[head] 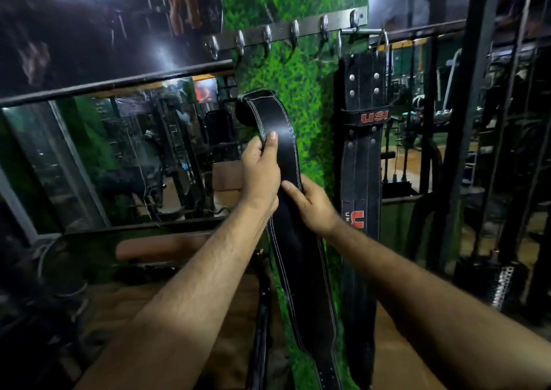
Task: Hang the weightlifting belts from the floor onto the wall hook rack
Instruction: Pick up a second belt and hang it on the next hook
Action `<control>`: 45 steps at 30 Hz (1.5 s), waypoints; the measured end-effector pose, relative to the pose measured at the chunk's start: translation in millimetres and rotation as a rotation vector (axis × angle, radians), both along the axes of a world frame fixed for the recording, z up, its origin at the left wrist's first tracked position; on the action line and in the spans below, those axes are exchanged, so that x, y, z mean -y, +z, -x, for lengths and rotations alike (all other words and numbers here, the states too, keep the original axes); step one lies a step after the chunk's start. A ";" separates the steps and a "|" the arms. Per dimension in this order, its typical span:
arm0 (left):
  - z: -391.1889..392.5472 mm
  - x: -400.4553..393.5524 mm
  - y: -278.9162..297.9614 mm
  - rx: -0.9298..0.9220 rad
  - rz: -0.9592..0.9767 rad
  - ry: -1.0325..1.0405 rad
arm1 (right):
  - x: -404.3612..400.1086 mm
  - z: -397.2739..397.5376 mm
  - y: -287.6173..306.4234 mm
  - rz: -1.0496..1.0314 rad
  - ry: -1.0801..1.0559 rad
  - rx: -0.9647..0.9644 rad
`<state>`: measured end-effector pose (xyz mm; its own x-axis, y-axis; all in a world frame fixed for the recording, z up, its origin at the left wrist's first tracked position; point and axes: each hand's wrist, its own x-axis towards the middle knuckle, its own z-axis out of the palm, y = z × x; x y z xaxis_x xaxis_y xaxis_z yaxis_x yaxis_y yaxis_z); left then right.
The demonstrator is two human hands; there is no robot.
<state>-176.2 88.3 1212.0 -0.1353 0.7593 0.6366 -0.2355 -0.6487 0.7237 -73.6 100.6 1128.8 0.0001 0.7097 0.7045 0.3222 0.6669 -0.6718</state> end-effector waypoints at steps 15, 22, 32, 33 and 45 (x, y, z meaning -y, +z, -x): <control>30.0 -26.2 -25.7 0.016 0.155 -0.114 | 12.7 -17.2 -10.2 0.402 0.005 0.502; 21.3 3.4 7.3 0.035 0.192 -0.145 | 15.2 1.1 52.7 0.142 0.200 0.216; 19.9 7.6 2.8 -0.019 0.175 -0.160 | 14.1 -15.2 -30.8 0.442 -0.051 0.440; 21.2 5.9 0.6 -0.020 0.179 -0.169 | 15.8 -16.4 -30.4 0.483 -0.060 0.492; 24.6 -7.5 -14.8 -0.216 0.155 -0.077 | 19.1 -34.1 22.7 0.313 0.059 0.067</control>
